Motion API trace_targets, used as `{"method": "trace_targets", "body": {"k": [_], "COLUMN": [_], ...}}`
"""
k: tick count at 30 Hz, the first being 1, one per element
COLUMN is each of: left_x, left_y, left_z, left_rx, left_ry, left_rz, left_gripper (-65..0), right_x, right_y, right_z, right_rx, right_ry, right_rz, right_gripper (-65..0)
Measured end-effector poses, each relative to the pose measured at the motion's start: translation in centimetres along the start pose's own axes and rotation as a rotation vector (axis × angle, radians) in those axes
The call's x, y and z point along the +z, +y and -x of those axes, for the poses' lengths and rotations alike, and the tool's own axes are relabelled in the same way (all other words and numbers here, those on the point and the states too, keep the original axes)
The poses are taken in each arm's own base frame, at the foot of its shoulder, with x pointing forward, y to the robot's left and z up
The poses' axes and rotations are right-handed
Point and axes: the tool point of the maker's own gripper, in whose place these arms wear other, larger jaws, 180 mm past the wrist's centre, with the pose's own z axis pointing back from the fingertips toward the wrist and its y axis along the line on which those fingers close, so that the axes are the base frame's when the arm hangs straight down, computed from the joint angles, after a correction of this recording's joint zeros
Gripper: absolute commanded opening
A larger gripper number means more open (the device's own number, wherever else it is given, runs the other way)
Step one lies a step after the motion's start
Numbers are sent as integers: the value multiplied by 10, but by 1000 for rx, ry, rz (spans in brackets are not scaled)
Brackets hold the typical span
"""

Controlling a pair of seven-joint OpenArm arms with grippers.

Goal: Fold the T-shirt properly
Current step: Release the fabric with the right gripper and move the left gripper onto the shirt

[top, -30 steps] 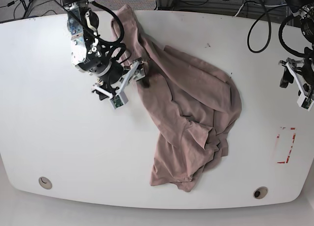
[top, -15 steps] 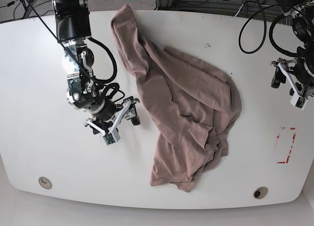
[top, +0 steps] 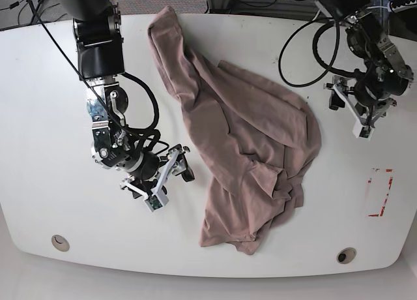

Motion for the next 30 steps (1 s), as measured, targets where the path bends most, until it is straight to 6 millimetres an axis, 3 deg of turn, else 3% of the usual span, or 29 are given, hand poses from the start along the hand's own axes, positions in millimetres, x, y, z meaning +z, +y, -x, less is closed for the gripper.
{"method": "trace_targets", "body": {"k": [9, 17, 30], "left_x": [-28, -54, -81], "left_y": [-39, -50, -63], "left_z": [6, 15, -21], "left_rx": [86, 191, 262], "left_ry": [-21, -5, -113], "left_rz": [97, 159, 274], "left_gripper": [-261, -261, -261], "right_x": [1, 8, 11], "right_y": [5, -3, -5], "right_z": [4, 21, 23], "right_rx": [28, 41, 48], "right_ry": [6, 45, 48], "right_rz": [-31, -13, -9], "right_gripper": [-205, -205, -205]}}
